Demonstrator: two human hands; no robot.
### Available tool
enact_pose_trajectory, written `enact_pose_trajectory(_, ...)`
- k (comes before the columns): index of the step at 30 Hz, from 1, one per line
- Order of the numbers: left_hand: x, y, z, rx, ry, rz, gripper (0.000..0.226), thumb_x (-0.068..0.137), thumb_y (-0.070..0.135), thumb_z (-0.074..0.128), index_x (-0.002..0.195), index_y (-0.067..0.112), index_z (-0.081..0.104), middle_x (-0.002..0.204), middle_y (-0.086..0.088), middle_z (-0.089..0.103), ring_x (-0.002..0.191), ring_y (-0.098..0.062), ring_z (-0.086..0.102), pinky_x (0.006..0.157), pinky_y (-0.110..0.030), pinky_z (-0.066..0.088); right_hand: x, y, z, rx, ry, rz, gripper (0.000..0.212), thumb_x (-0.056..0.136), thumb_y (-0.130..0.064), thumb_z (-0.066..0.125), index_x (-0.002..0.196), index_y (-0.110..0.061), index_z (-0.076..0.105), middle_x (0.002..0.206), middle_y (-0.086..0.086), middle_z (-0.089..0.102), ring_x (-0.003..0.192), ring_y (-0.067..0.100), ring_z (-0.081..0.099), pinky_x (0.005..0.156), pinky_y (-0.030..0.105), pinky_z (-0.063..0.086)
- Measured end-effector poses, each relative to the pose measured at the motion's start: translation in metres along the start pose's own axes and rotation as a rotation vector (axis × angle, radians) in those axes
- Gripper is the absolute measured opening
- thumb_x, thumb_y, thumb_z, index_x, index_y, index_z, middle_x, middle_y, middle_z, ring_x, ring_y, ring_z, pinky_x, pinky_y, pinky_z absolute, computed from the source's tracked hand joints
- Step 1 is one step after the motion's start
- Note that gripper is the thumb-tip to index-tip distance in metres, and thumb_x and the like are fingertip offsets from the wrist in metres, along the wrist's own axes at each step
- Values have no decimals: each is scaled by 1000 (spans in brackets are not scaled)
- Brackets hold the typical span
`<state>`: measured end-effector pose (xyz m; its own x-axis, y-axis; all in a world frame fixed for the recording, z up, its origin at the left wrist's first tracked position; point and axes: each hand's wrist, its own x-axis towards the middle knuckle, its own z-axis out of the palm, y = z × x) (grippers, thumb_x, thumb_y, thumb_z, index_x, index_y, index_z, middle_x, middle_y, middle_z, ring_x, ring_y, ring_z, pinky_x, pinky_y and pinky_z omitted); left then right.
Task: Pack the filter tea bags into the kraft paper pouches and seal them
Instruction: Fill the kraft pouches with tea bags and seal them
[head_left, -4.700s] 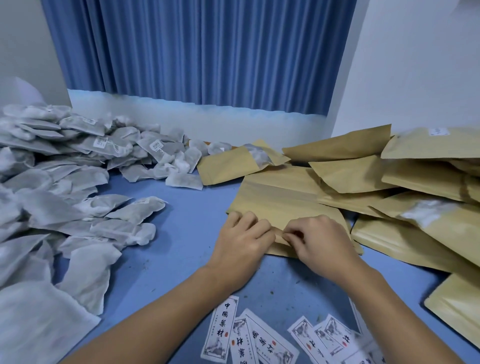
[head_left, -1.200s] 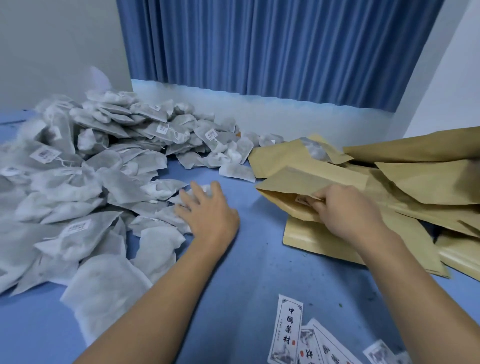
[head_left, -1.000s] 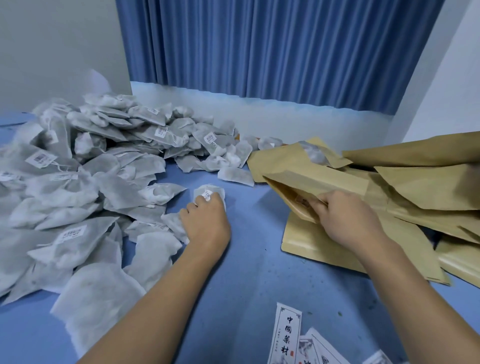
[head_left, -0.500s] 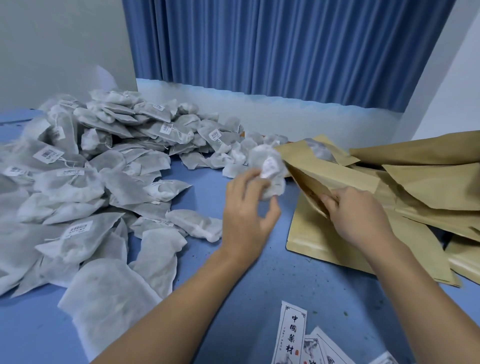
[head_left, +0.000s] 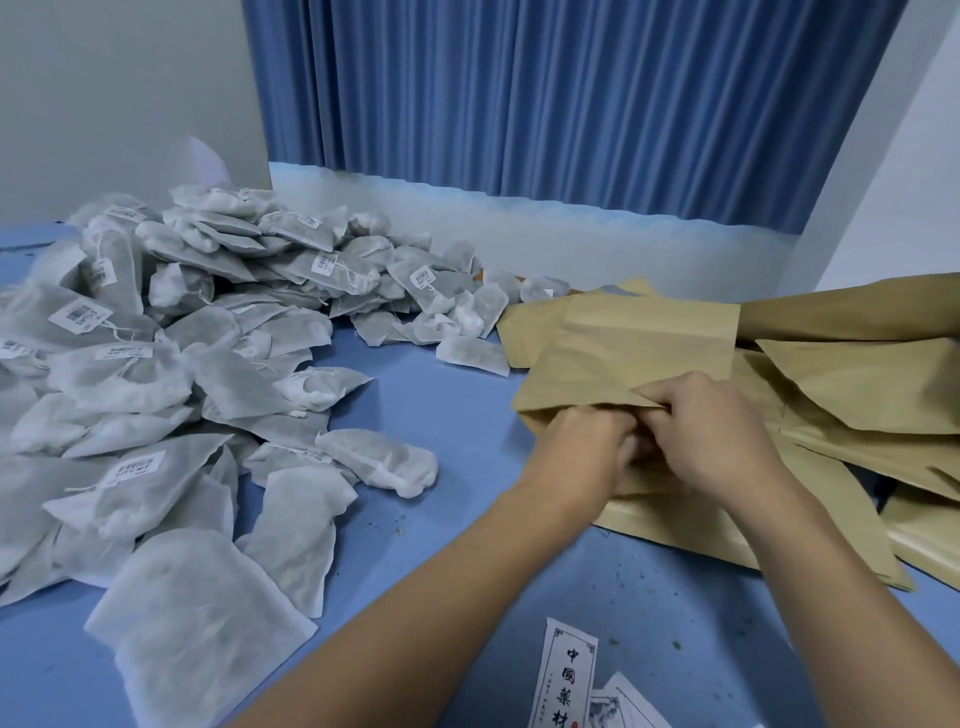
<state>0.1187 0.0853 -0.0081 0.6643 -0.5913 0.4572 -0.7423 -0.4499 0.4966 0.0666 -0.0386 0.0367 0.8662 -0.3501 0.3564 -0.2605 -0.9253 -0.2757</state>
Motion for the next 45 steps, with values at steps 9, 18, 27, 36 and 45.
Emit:
enact_pose_trajectory(9, -22, -14, 19, 115, 186, 166, 16, 86, 8, 53, 88, 7, 69, 90, -11, 65, 82, -37, 61, 61, -41, 47, -8, -14, 11, -244, 67, 50, 25, 91, -21, 53, 105, -29, 71, 94, 9, 68, 90, 36, 63, 64, 32, 42)
enact_pose_trajectory(18, -47, -49, -25, 413, 450, -482, 47, 79, 14, 59, 122, 33, 61, 163, -7, 24, 151, -31, 18, 112, -71, 12, -15, -14, 4, 84, -51, 59, 36, 87, -23, 64, 122, -27, 66, 105, 6, 70, 102, 32, 62, 85, 37, 53)
enact_pose_trajectory(27, -65, -61, -31, 269, 258, -819, 68, 82, 1, 55, 140, 33, 36, 166, -5, -5, 149, -35, 7, 106, -57, 33, -11, -4, 9, 161, 30, 36, 42, 94, -11, 52, 127, -32, 68, 112, 4, 72, 99, 28, 63, 74, 27, 42)
enact_pose_trajectory(36, -57, 7, -4, -274, 775, 107, 58, 79, -22, 45, 131, 2, 58, 136, -14, 58, 131, -27, 53, 112, -32, 40, -12, -5, 3, 148, 78, 39, 31, 89, -4, 51, 81, -28, 70, 74, 5, 65, 74, 33, 54, 58, 29, 35)
enact_pose_trajectory(45, 16, 12, 11, 96, -86, -313, 18, 95, 3, 49, 106, 11, 60, 113, -13, 63, 105, -35, 61, 75, -38, 45, -15, -13, -21, 45, 218, -7, 34, 87, -2, 47, 97, -23, 73, 72, 8, 61, 70, 33, 49, 57, 33, 37)
